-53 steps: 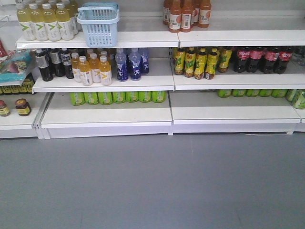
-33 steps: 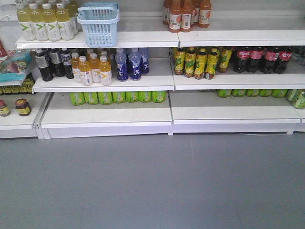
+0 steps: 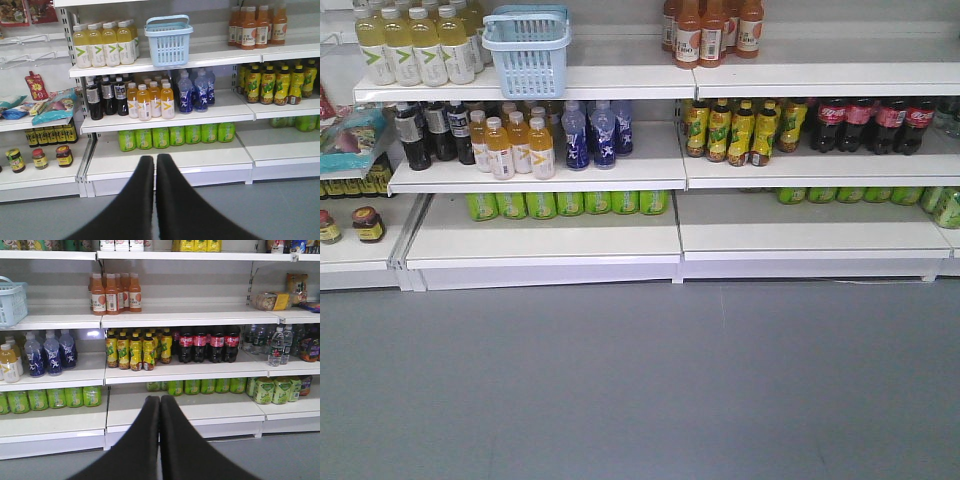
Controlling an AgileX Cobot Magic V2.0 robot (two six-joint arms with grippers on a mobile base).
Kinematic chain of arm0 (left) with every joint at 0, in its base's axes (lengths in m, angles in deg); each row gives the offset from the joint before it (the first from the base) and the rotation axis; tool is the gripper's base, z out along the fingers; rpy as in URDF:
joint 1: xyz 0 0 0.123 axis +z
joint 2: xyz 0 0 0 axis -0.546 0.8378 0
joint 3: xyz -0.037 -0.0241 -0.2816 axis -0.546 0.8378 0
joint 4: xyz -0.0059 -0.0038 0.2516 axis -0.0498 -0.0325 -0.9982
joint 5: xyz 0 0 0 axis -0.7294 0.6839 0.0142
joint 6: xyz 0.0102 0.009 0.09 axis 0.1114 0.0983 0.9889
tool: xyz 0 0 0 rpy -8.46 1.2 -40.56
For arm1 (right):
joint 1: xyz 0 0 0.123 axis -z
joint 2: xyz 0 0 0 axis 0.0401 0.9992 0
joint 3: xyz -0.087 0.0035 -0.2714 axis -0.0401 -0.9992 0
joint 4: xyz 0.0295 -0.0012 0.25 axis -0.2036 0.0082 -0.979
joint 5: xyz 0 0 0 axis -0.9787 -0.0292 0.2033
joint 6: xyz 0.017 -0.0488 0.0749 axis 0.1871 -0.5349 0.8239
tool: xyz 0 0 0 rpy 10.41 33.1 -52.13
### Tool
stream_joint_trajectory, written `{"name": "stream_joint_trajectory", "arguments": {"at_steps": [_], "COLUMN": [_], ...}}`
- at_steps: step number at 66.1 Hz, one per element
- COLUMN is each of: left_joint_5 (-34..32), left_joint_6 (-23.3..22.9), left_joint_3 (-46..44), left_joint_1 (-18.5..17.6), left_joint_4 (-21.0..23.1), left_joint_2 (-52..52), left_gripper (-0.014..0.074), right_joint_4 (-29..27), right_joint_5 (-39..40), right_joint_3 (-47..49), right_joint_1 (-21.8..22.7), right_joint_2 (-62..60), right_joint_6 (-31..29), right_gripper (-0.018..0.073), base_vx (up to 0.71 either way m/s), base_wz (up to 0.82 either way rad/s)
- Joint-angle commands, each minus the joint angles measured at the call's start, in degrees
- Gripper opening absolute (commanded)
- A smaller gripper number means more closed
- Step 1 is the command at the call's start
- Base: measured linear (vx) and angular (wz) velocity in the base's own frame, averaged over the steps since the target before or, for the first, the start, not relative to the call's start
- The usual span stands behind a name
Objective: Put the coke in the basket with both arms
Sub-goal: 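Drive the base toward the shelf holding the light-blue basket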
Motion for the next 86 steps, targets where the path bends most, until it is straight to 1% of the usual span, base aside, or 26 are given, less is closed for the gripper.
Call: {"name": "stream_joint_trajectory", "arguments": {"at_steps": [1, 86], "left_joint_5": [-4.47, -4.47], "left_joint_6": [-0.06, -0.06], "left_joint_3": [-1.94, -1.94], "left_joint_1": [-0.17, -0.17], "left_joint_4": [0.44, 0.44], "left_joint_2": [-1.17, -1.17], "left_gripper": [-0.0006, -0.0006], "right_joint_4": [0.43, 0.43], "right_joint_5": [3.81, 3.81], "right_joint_3": [-0.45, -0.45], "right_joint_1": [0.48, 0.48], "right_joint_2": [-0.78, -0.78], "right_joint_6": [-0.20, -0.20], "right_gripper": [-0.0010, -0.0010], "base_vx": [0.00, 0.08], "base_wz": [0.00, -0.01]}}
